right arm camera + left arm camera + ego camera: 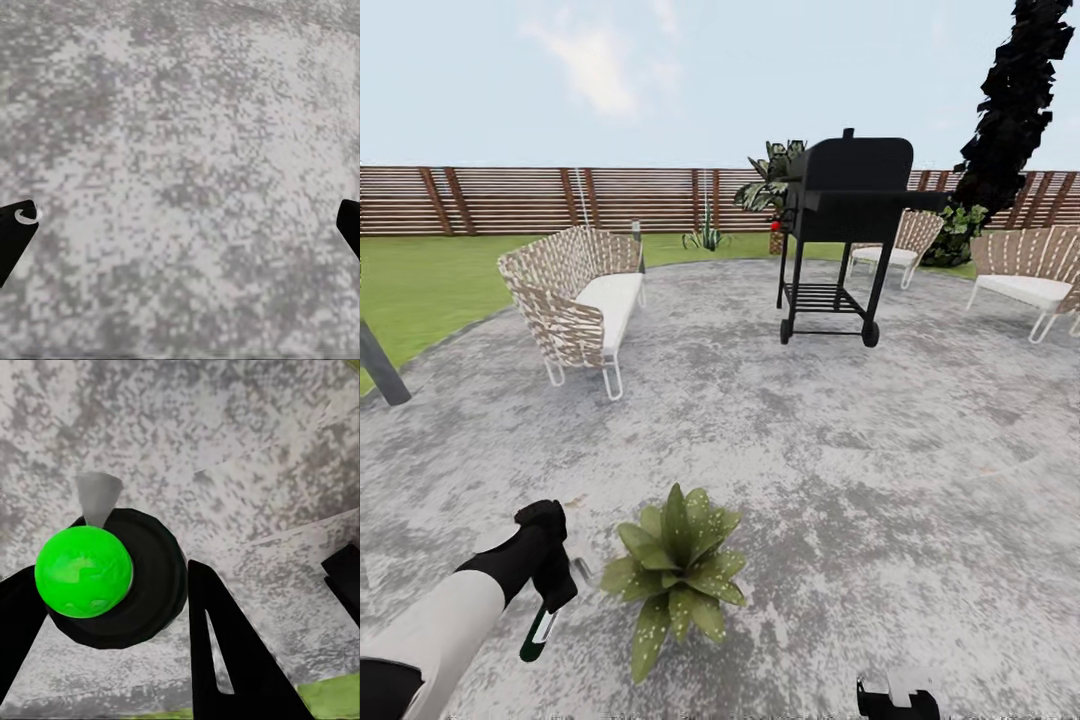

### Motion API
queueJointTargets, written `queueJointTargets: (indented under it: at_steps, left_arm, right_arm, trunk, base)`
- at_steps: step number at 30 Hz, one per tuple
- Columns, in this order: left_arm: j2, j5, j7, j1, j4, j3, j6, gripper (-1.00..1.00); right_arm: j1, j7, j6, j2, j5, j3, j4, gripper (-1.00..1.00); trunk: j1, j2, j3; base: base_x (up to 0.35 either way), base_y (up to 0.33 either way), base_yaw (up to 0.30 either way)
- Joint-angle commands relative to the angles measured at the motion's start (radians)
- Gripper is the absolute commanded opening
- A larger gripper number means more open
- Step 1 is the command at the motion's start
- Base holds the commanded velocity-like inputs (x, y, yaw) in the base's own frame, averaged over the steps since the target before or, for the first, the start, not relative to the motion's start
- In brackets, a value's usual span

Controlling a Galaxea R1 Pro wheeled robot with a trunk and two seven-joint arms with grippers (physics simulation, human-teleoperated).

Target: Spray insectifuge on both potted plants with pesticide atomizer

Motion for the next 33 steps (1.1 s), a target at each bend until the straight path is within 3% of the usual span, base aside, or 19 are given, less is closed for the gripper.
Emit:
queueJointTargets:
  at_steps: [1,7,33]
  left_arm:
    - [0.001,-0.002,-0.006,-0.001,-0.002,-0.009,0.008,-1.0]
    - [0.0,-0.001,-0.006,0.002,-0.001,-0.014,0.009,-1.0]
    - [0.0,-0.003,-0.004,0.006,0.0,-0.016,0.009,-1.0]
  right_arm:
    - [-0.001,-0.002,-0.003,0.0,-0.01,0.009,0.0,1.0]
    - [-0.001,-0.002,-0.003,0.0,-0.01,0.009,-0.001,1.0]
    - [-0.001,-0.001,-0.003,0.002,-0.012,0.007,-0.002,1.0]
  trunk:
    - [-0.001,0.0,-0.001]
    - [-0.001,0.0,-0.001]
    - [-0.001,0.0,0.002]
  base:
    - [-0.135,0.262,-0.048]
    - [-0.001,0.326,-0.23]
    - [0.021,0.337,-0.073]
